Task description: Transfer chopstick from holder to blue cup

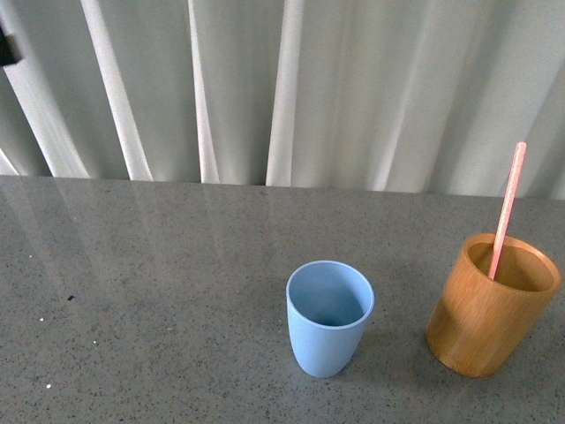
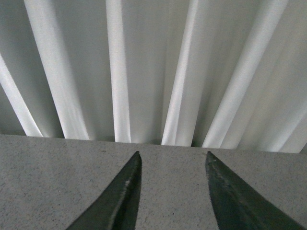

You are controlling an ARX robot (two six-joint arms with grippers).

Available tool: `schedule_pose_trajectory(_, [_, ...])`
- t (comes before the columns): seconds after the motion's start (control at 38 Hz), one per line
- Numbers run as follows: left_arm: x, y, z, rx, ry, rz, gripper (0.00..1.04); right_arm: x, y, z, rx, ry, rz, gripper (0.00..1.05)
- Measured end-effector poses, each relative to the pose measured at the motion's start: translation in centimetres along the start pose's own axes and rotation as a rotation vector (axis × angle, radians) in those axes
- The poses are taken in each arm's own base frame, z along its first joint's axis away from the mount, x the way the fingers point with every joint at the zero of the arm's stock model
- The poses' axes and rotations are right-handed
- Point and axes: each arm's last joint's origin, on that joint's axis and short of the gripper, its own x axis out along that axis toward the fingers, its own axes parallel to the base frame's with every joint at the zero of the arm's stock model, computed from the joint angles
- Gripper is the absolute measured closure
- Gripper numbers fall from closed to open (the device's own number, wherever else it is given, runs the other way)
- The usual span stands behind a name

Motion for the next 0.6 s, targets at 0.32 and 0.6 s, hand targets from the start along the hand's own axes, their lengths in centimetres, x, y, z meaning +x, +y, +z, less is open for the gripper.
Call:
schedule_pose_trajectory(0.32, [-4.6,3.1,-2.3,0.018,0.009,-0.002,1.01,0.0,0.0,0.0,0.000,0.000,0.000,0.10])
schedule_pose_trajectory(0.6, [-7.7,4.8,-3.4,0.018,0.014,-0.024,1.01,0.0,0.0,0.0,0.000,0.000,0.000,0.10])
